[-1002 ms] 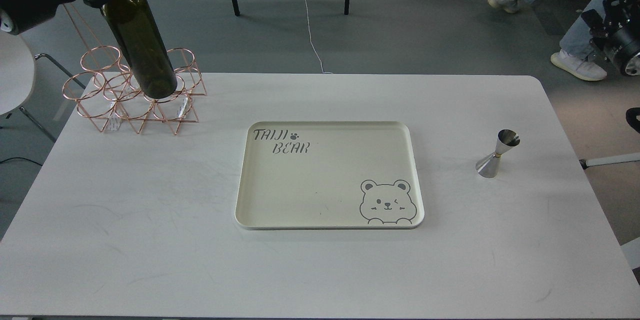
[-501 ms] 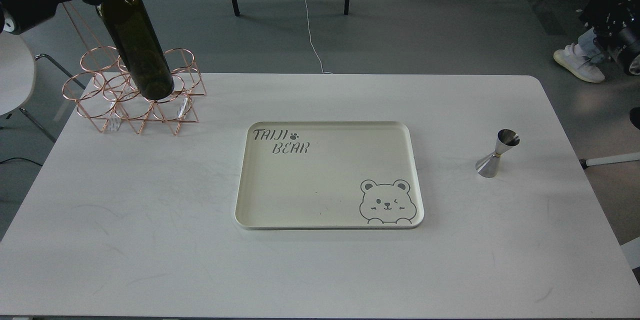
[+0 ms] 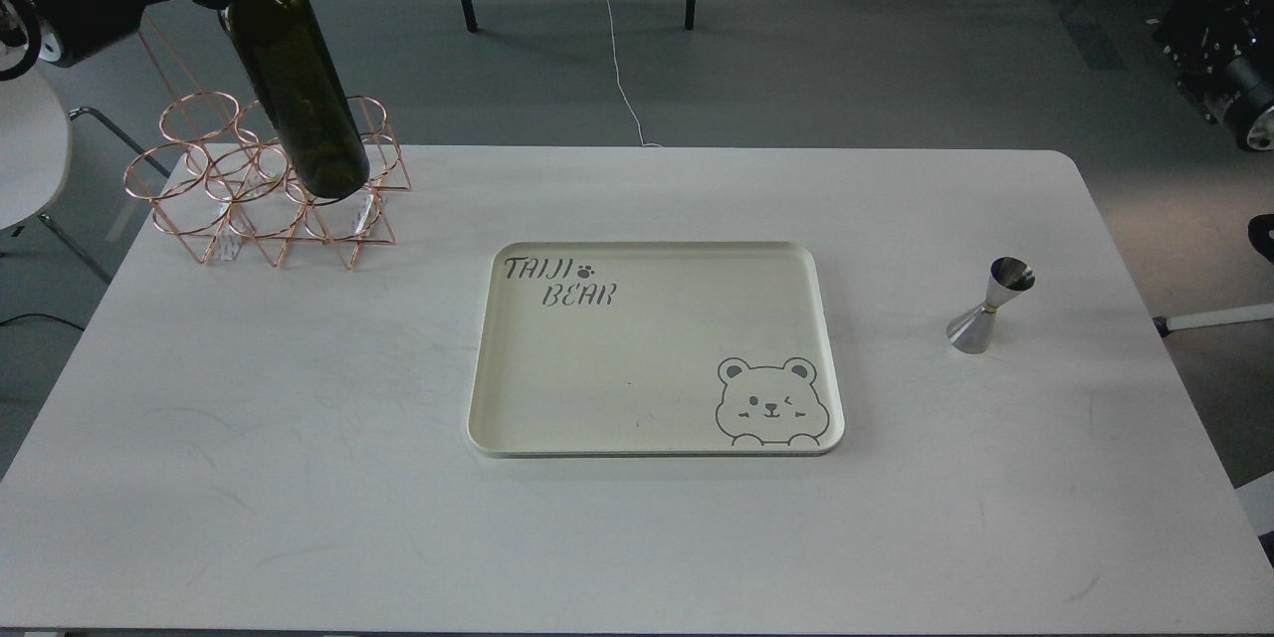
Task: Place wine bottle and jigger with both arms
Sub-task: 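Lower the bottle into a slot of the copper rack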
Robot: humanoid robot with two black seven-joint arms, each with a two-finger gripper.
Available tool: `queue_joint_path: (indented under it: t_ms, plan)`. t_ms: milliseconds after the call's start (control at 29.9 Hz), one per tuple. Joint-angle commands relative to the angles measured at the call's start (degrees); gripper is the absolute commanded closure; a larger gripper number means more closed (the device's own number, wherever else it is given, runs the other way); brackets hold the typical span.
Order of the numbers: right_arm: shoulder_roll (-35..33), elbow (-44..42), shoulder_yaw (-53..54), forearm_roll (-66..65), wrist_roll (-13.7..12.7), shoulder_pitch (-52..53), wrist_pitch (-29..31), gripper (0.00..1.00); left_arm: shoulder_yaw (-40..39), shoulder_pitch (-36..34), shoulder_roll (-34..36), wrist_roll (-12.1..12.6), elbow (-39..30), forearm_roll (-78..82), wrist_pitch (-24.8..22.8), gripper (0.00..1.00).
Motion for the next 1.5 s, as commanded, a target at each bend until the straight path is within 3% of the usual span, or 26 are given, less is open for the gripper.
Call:
queue_joint_path:
  t_ms: [0,301,1470]
  plan:
    - [-0.1,0.0,-0.1,0.0,0.0,0.1,0.1,0.03,0.9,0.2,0.0,0.0,0.0,0.1,0.0,0.83]
    - [-0.4,0.0,-0.1,0.0,0.0,0.1,0.1,0.03,1.7,-0.4,-1.6,-0.2,4.0,0.0,0.3,0.83]
    - [0.1,0.0,0.0,0.0,0.0,0.0,0.1,0.03,1.8,-1.1,-1.7,-0.6,3.9,0.1,-0.1,0.82]
